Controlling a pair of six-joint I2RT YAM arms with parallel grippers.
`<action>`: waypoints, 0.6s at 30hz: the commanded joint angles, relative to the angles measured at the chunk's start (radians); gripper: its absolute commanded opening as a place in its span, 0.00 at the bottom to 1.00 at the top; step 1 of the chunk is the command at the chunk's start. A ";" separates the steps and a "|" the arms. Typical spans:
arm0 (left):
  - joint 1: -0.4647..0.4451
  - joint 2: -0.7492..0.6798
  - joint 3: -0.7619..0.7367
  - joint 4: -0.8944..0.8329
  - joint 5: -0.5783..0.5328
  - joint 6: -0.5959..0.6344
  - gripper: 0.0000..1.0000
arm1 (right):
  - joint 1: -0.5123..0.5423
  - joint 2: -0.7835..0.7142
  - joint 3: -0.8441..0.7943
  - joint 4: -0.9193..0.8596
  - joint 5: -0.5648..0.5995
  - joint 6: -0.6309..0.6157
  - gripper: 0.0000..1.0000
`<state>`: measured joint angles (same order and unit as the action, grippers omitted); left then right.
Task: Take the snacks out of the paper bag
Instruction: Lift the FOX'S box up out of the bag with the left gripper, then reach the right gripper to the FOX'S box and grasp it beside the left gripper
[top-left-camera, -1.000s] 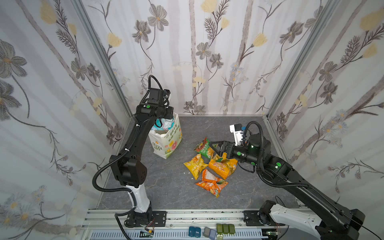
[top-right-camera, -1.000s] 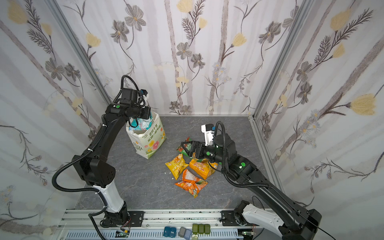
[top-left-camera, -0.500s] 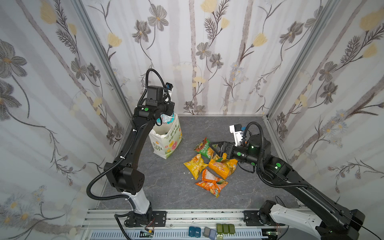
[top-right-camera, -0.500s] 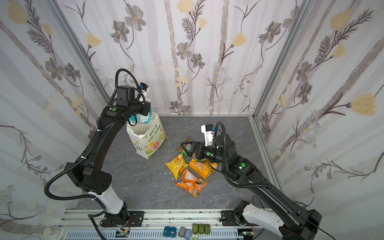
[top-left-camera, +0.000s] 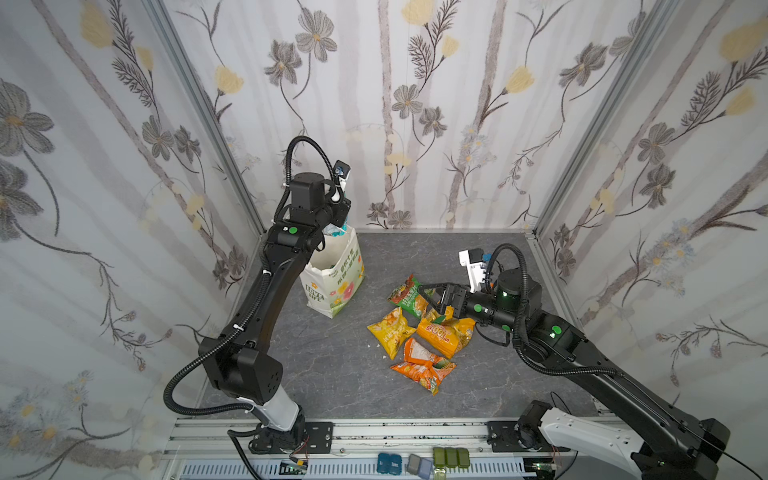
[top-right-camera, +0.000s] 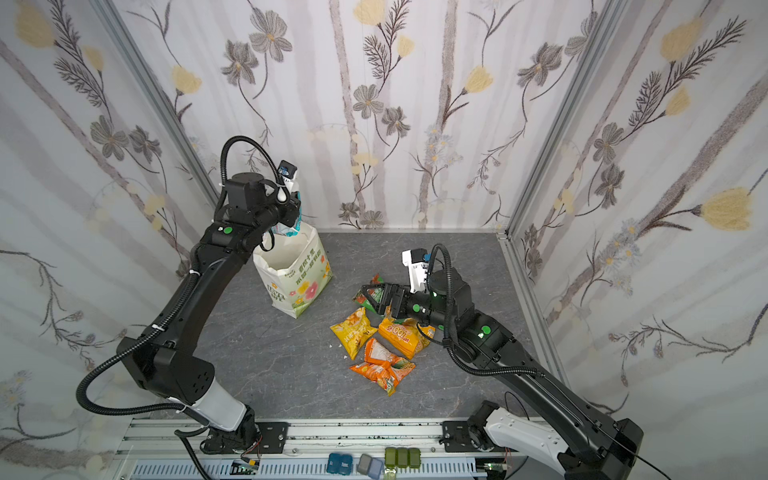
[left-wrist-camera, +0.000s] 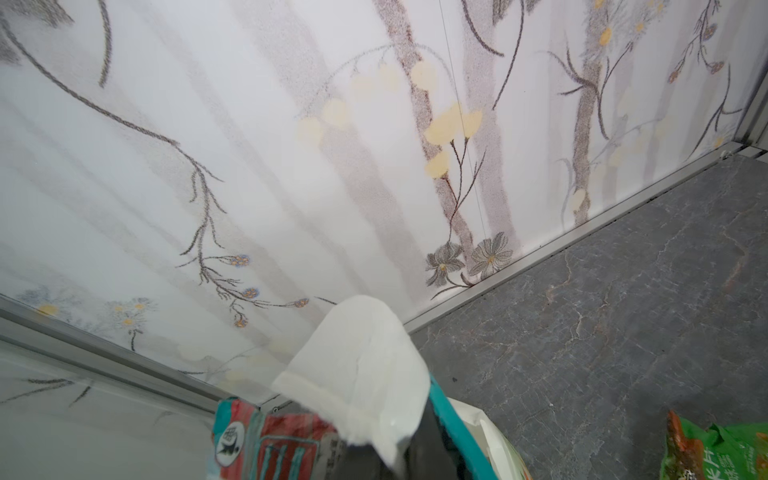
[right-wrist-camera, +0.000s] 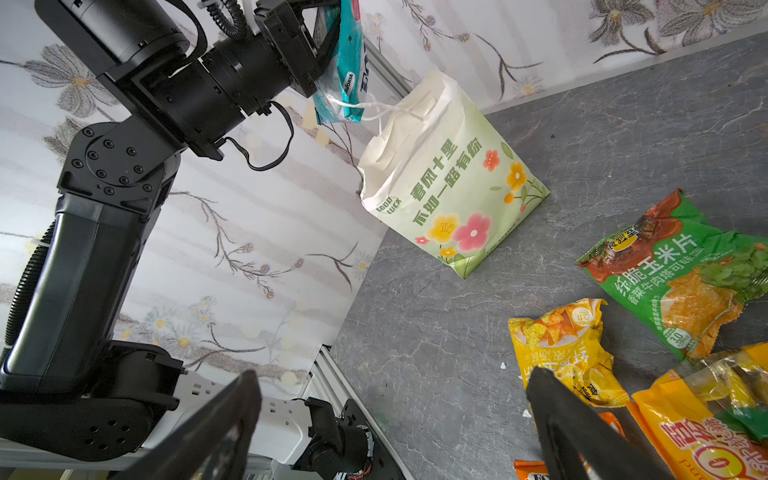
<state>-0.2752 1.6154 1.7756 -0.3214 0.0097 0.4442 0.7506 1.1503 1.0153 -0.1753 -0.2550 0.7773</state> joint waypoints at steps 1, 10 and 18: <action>-0.006 -0.033 -0.039 0.176 0.001 0.065 0.00 | 0.000 -0.002 0.000 0.040 0.006 0.012 0.99; -0.007 -0.079 -0.070 0.215 0.036 0.084 0.00 | -0.002 0.026 0.022 0.090 0.028 0.011 0.99; -0.008 -0.110 -0.068 0.087 0.092 -0.092 0.00 | -0.030 0.214 0.215 0.225 0.002 -0.015 0.99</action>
<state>-0.2829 1.5230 1.7126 -0.2302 0.0616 0.4263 0.7261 1.3170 1.1805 -0.0628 -0.2520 0.7757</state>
